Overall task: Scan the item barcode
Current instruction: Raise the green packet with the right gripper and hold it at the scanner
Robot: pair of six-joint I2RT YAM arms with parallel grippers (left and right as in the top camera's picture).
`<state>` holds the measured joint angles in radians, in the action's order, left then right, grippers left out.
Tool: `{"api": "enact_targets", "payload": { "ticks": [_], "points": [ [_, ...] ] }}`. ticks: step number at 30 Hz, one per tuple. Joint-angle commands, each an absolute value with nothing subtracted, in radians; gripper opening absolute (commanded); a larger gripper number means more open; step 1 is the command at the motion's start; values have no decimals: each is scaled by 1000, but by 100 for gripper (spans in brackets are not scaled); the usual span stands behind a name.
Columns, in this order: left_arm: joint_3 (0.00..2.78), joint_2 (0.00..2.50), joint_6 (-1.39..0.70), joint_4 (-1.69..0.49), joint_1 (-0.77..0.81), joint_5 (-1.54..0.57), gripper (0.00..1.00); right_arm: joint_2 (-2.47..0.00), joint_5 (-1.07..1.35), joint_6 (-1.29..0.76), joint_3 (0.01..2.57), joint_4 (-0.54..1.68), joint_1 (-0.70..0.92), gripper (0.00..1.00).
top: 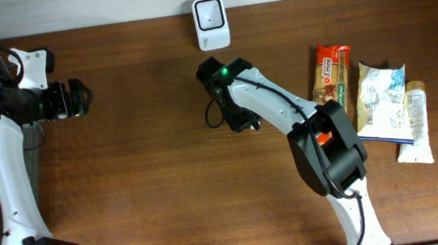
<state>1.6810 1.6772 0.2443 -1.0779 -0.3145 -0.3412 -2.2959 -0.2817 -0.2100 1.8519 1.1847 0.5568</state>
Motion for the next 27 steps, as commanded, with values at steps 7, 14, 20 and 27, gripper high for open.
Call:
{"api": "enact_targets", "payload": {
  "ticks": [7, 14, 20, 27],
  "points": [
    [1687, 1673, 263, -1079, -315, -352, 99, -2167, 381, 0, 1942, 1216, 458, 4],
    [1687, 1673, 263, -1079, -315, -352, 99, -2136, 1396, 157, 1965, 1235, 157, 4],
    [1687, 1673, 263, -1079, -315, -352, 99, -2136, 1552, 72, 1966, 1234, 88, 4],
    [1687, 1673, 263, -1079, -315, -352, 99, -2136, 1552, 29, 1966, 1235, 24, 4]
  ]
}}
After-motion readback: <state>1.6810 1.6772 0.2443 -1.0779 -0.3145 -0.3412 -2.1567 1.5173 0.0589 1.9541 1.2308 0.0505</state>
